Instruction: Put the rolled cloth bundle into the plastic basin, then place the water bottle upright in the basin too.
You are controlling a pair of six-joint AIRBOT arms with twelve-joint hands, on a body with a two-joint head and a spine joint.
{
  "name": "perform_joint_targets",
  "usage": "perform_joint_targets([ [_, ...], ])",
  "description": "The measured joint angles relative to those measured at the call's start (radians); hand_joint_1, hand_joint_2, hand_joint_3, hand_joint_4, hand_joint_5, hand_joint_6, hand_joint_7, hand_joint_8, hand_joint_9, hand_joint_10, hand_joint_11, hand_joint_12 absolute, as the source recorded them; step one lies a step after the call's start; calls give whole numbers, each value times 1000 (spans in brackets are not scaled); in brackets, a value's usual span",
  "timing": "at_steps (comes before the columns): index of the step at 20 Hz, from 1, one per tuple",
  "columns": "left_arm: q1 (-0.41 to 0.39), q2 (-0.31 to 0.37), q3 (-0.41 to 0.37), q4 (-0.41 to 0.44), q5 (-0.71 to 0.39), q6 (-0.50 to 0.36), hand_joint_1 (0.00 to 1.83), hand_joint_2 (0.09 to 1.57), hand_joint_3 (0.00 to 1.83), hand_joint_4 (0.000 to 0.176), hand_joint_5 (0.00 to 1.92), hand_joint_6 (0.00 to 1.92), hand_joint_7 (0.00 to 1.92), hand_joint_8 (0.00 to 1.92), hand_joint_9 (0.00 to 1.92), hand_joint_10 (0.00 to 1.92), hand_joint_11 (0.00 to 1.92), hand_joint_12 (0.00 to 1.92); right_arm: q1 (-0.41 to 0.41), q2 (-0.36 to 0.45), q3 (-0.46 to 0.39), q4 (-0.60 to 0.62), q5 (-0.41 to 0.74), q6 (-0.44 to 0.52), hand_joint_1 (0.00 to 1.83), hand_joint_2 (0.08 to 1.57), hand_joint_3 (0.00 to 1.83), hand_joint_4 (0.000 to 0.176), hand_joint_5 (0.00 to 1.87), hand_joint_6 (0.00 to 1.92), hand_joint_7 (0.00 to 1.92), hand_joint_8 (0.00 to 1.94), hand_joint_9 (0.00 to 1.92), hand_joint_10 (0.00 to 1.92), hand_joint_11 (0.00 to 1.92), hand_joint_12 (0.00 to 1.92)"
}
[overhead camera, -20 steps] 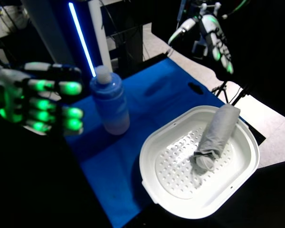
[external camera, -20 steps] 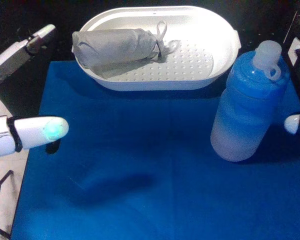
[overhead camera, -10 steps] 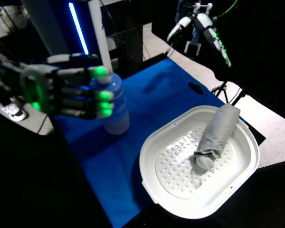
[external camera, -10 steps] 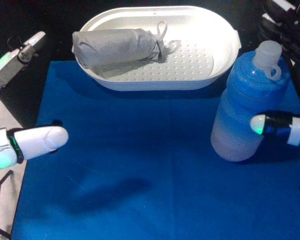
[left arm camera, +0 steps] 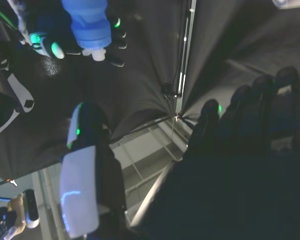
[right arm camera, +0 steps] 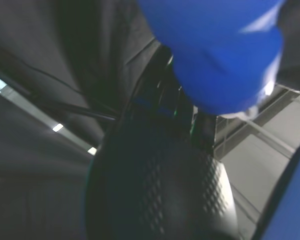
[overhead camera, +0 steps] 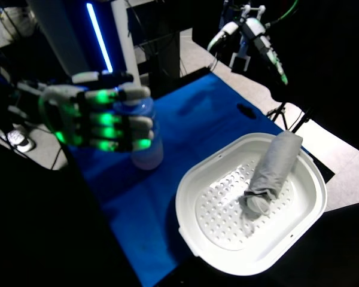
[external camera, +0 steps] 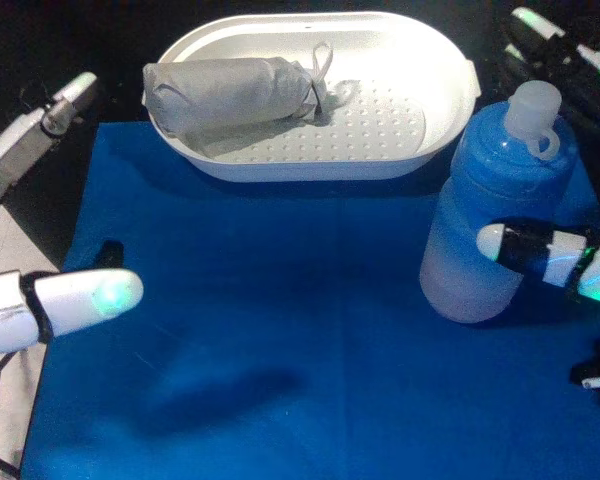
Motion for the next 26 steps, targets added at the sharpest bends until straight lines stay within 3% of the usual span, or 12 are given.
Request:
perform_joint_targets([
  [3,13,-5,-2,-3,-9,-8,575,806,0,176,0,0,0,0,0,0,0,0,56,-22,39,0,-62,11,999,994,5,174,188,5,344,14,342,15,160,960],
  [7,14,-10,-4,-16,-16,-12,579,801,0,176,16,3,0,0,0,0,0,0,57,-51,66,-5,-113,27,1013,1026,4,142,250,10,400,13,423,25,201,966],
  [8,14,-10,-4,-14,-18,-13,585,801,0,176,22,5,9,3,0,0,0,0,63,-54,74,1,-119,34,1027,1043,0,112,319,2,453,5,490,19,255,940],
  [9,14,-10,-4,-14,-18,-13,584,804,0,176,22,4,20,7,0,0,0,0,64,-54,76,5,-122,36,1044,1063,0,65,425,4,532,8,591,29,343,929],
  [11,16,-10,-4,-17,-19,-13,577,793,0,176,21,2,26,6,0,0,0,0,64,-54,77,6,-123,37,1067,1123,0,0,680,17,729,20,796,63,496,963],
  [12,21,-10,-4,-17,-20,-14,570,793,0,176,24,3,24,4,0,0,0,0,64,-54,77,4,-130,36,1080,1150,1,0,769,22,814,27,870,86,508,1058],
  [13,23,-10,-4,-16,-17,-16,563,797,0,176,19,0,20,1,0,0,0,0,64,-53,78,4,-146,34,1146,1244,1,0,674,1358,808,1328,998,154,600,1209],
  [14,23,-13,-4,-17,-19,-16,555,807,3,176,14,0,29,4,0,0,0,0,64,-53,78,3,-150,31,1161,1246,2,0,655,1336,824,1373,923,582,721,1269],
  [16,24,-16,-4,-17,-19,-16,557,810,3,176,8,0,34,4,0,0,0,0,64,-42,78,2,-152,29,1200,1218,0,0,689,1244,897,1298,978,842,911,1293],
  [25,37,-26,-4,-26,-19,-24,557,836,5,176,13,4,36,4,0,0,0,0,64,-30,81,-12,-159,28,1217,1192,0,0,754,1147,928,1276,1045,1000,1023,1336],
  [26,37,-26,-4,-26,-19,-24,547,840,5,176,14,4,38,4,0,0,0,0,64,-29,81,-12,-159,28,1227,1185,1,0,775,1100,930,1295,1033,1121,1014,1414],
])
